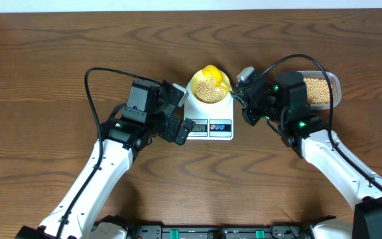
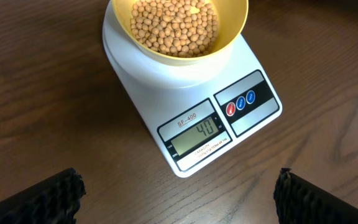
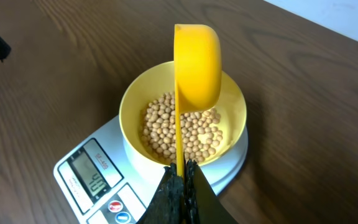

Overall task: Scoop item into bowl and weigh 50g on scale
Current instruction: 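Tilt the scoop over the bowl with the right gripper, pouring gradually, then move the empty scoop with the right gripper back to the tub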

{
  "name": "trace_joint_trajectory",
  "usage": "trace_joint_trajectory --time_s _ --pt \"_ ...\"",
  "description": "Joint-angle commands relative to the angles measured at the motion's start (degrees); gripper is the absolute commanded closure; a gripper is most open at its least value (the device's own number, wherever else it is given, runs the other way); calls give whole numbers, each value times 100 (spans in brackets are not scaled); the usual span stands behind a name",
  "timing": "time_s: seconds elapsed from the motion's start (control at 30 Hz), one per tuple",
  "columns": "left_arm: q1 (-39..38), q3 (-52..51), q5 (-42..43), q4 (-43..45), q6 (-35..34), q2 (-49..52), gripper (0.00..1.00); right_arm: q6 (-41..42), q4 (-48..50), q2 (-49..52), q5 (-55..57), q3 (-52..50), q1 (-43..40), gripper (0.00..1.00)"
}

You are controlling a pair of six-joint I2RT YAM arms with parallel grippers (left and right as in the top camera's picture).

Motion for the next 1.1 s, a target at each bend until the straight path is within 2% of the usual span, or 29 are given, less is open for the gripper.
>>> trace_joint_trajectory --time_s 0.0,0.47,0.77,1.07 --pt "26 -33 48 4 31 39 0 -221 26 26 85 7 35 99" --pt "26 -33 48 4 31 39 0 -286 407 9 138 7 37 99" --pt "24 -33 48 4 33 39 0 658 367 9 15 7 35 99" --pt "26 -33 50 4 33 39 0 682 396 7 -33 7 37 99"
